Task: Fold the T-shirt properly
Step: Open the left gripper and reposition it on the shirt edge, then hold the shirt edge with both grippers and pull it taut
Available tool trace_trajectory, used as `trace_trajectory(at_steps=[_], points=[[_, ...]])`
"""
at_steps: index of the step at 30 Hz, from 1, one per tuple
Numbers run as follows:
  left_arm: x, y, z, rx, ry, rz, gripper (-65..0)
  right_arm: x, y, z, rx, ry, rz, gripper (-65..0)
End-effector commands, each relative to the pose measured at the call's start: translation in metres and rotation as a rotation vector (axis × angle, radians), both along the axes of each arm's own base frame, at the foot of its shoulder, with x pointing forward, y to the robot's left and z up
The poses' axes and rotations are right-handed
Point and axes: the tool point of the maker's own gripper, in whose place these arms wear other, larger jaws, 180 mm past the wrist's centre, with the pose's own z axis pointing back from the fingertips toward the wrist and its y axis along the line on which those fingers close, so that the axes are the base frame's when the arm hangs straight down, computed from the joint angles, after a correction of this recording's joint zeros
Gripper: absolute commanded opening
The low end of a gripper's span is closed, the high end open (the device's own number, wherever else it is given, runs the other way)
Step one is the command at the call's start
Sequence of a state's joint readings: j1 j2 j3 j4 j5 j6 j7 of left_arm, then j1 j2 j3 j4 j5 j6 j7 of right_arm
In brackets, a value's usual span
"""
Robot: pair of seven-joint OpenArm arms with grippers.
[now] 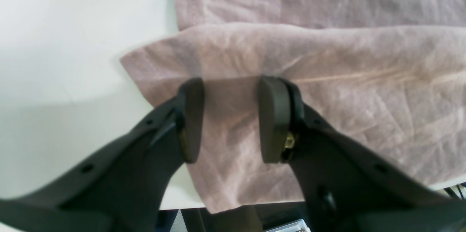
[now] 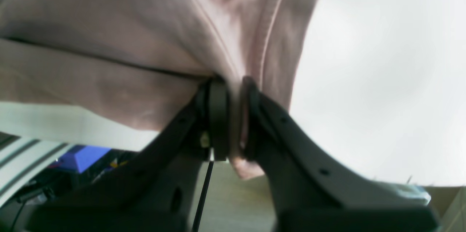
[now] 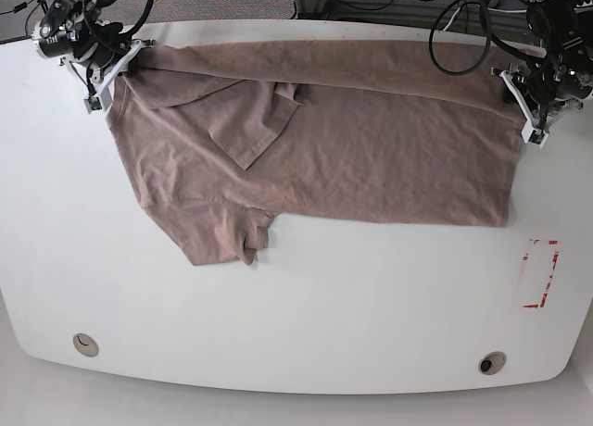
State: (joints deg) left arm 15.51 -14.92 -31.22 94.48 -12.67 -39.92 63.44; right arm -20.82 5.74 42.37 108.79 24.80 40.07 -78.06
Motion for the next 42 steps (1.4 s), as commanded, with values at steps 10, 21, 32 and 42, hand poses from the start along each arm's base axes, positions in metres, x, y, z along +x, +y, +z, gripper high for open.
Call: trace_trajectory(at_steps=[10,21,32,42], points=[[-0.007,0.007,0.000,0.026,0.032,0.000,-41.1,-0.022,-0.024,0.022,-0.100,0.016,-0.021,-59.1],[-0.005,0.011,0.002,0.039,0.030,-0.007,-41.1,-0.030,-0.038,0.027,-0.145,0.048,0.010,-58.8],[-0.004,0.017,0.005,0.056,0.032,-0.011,-41.1,-0.044,-0.046,0.027,-0.168,0.091,0.028,-54.9],[-0.003,0.018,0.006,0.059,0.029,-0.012,-41.1,-0.051,-0.046,0.026,-0.171,0.111,0.031,-11.6]])
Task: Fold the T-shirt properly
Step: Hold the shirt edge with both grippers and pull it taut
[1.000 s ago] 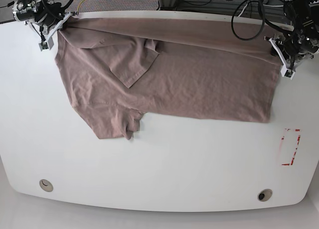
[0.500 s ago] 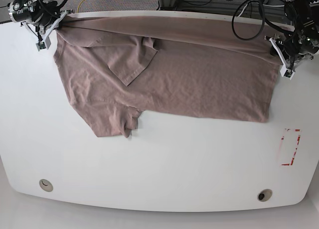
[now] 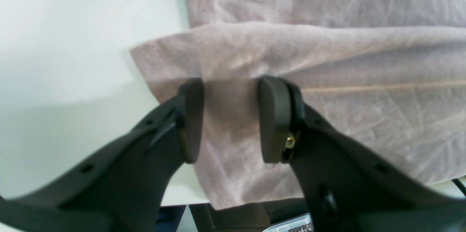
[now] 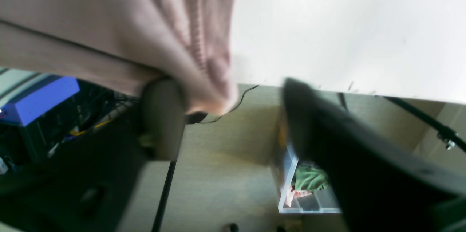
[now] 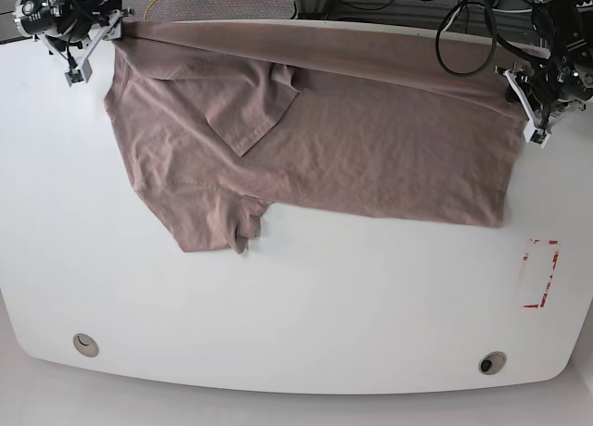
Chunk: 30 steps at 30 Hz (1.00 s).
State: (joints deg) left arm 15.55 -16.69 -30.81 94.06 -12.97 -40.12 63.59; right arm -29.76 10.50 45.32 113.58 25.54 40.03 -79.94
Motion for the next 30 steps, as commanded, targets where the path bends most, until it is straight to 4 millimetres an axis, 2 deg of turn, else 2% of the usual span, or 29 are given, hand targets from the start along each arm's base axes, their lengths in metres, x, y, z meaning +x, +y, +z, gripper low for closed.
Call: trace_trajectory(at_steps=[1,3,6,14,20,24,27,30], points=[[-0.003,0.010,0.003,0.038,0.020,0.003,-41.1,0.000,-0.007,0.007,-0.032,-0.003,0.009,-8.2],[-0.003,0.010,0.003,0.038,0.020,0.002,-41.1,0.001,-0.008,0.008,-0.034,-0.006,0.009,-5.4],[-0.003,0.010,0.003,0.038,0.020,0.002,-41.1,0.003,-0.008,0.009,-0.029,-0.017,0.005,-5.4],[0.002,0.010,0.006,0.040,0.008,0.002,-41.1,0.035,-0.004,0.031,0.076,-0.207,-0.046,-5.4],[0.002,0.011,0.006,0.044,0.020,0.004,-41.1,0.069,0.010,0.051,0.179,-0.350,-0.008,-5.4],[0.002,0.011,0.006,0.045,0.020,0.004,-41.1,0.086,0.037,0.052,0.266,-0.389,0.054,-5.4],[0.002,0.011,0.007,0.045,0.018,0.004,-41.1,0.090,0.053,0.048,0.300,-0.377,0.096,-5.4],[0.003,0.011,0.007,0.046,0.017,0.004,-41.1,0.088,0.053,0.045,0.295,-0.364,0.094,-5.4]])
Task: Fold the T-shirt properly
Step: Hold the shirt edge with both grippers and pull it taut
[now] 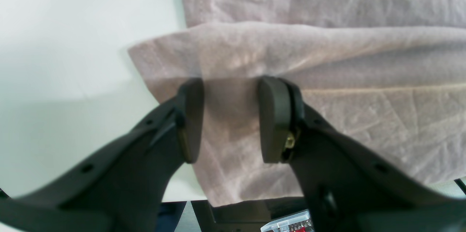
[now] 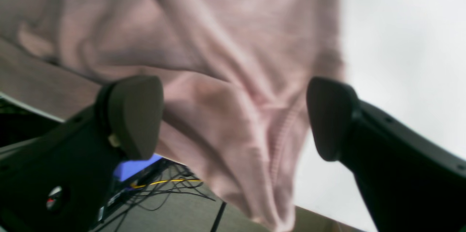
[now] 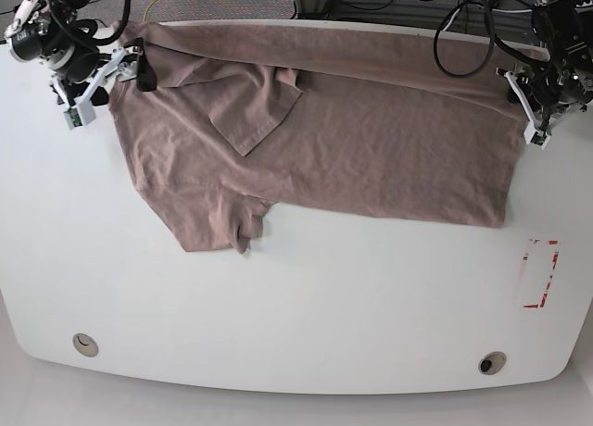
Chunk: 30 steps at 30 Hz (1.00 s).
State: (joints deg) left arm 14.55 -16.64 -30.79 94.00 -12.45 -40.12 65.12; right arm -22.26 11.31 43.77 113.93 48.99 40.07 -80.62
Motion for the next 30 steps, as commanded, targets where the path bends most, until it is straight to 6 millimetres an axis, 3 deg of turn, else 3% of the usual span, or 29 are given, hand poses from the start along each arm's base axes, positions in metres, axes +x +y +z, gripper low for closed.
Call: trace_trajectory(at_steps=[1,7,25,30], points=[[0.001,0.009,0.006,0.034,0.004,-0.001,-41.1,-0.001,-0.009,0.005,-0.037,-0.009,-0.007,-5.4],[0.001,0.009,0.006,0.033,0.003,0.001,-41.1,-0.008,-0.012,-0.001,-0.061,0.026,-0.010,-5.4],[0.001,0.009,0.006,0.032,0.005,0.000,-41.1,-0.003,0.001,-0.026,-0.133,0.113,0.042,-5.5],[0.001,0.009,0.006,0.032,0.005,0.000,-41.1,-0.012,0.003,-0.043,-0.103,0.171,0.027,-15.1]])
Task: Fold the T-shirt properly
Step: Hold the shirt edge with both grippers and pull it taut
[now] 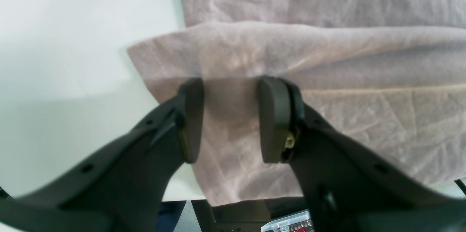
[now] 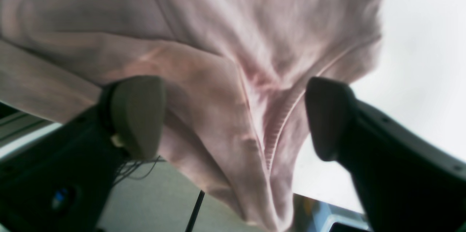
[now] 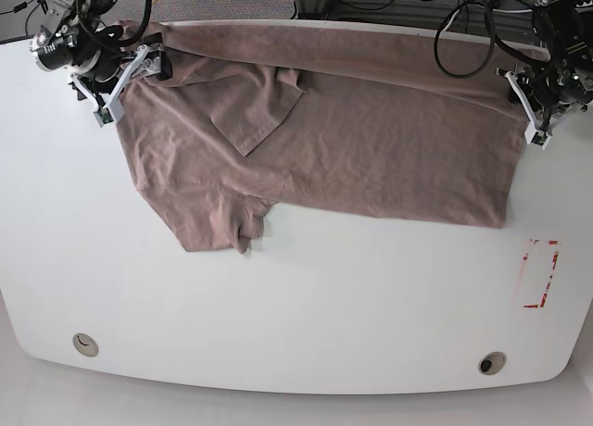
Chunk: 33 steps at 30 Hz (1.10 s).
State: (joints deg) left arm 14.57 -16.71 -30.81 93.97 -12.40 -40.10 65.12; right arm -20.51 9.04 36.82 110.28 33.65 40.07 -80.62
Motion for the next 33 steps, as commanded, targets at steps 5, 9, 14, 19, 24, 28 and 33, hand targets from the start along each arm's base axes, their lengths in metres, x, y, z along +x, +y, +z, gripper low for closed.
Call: trace_trajectory(at_steps=[5,9,14,19,24,28,33], points=[[0.001,0.008,0.006,0.031,0.004,-0.001,-41.1,-0.002,-0.002,-0.003,0.014,0.006,-0.010,-32.3],[0.001,0.008,0.006,0.031,0.004,-0.001,-41.1,-0.005,-0.001,-0.004,0.015,0.010,-0.010,-47.4],[0.001,0.008,0.006,0.031,0.004,-0.001,-41.1,-0.012,-0.002,0.000,-0.002,0.014,-0.003,-56.8],[0.001,0.008,0.006,0.031,0.004,-0.001,-41.1,-0.021,-0.005,0.001,-0.017,0.028,-0.004,-57.4],[0.001,0.008,0.005,0.030,0.004,-0.002,-41.1,-0.032,-0.018,0.002,-0.038,0.043,-0.044,-57.4],[0.001,0.009,0.006,0.033,0.004,-0.003,-41.1,-0.045,-0.023,0.000,-0.046,0.068,-0.060,-57.4],[0.003,0.012,0.008,0.046,0.008,-0.018,-41.1,-0.054,-0.025,0.002,-0.024,0.070,-0.077,-57.4]])
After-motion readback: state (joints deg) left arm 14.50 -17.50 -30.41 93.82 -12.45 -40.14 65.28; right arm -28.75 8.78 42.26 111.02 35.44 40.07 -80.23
